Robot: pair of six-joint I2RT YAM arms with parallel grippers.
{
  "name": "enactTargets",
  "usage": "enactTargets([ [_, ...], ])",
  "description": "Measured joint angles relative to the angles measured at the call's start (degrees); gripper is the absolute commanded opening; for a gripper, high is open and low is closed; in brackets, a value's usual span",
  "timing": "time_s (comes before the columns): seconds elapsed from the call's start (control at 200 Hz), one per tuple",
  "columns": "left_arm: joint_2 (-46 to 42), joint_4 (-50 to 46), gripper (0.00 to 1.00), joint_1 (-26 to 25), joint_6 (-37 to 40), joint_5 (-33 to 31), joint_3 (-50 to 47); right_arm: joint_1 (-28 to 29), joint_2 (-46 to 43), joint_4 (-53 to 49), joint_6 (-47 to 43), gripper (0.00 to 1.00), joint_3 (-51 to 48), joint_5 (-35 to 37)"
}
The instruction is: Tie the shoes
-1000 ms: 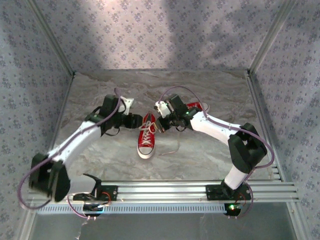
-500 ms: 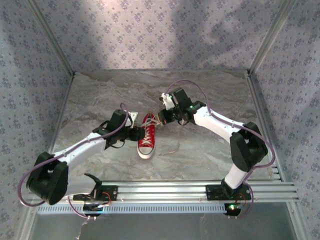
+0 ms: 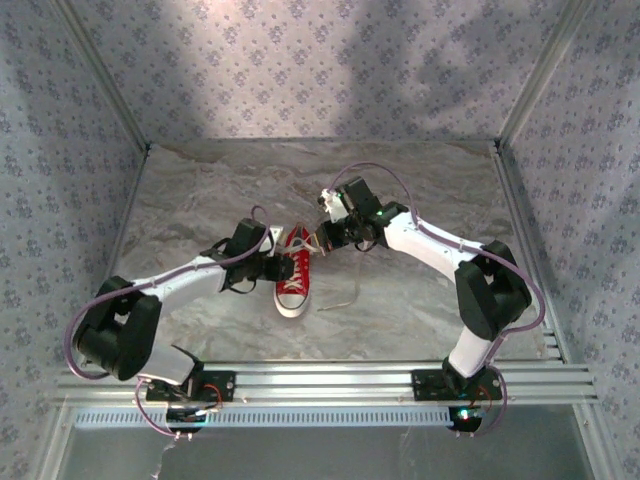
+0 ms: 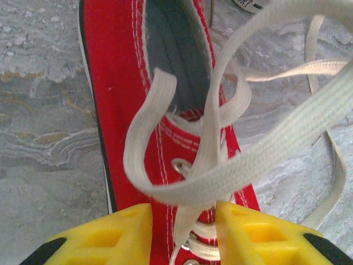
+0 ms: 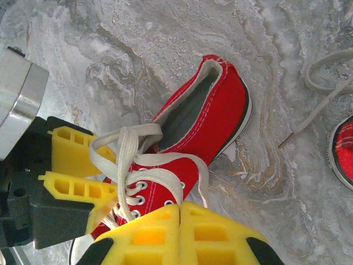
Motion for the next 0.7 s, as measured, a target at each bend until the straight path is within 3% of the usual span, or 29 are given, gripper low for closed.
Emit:
enactTargets([
  [0.385, 1.4, 0.3, 0.16, 0.0, 1.4, 0.0, 1.7, 0.0, 0.0, 0.0, 0.0, 0.00, 0.0, 0.0],
  [0.59, 1.5, 0.5, 0.02, 0.0, 1.2, 0.2, 1.7, 0.0, 0.0, 0.0, 0.0, 0.00, 0.0, -0.1],
  [0.7, 0.9, 0.2, 0.00, 0.0, 1.4, -0.1, 1.7, 0.0, 0.0, 0.0, 0.0, 0.00, 0.0, 0.0],
])
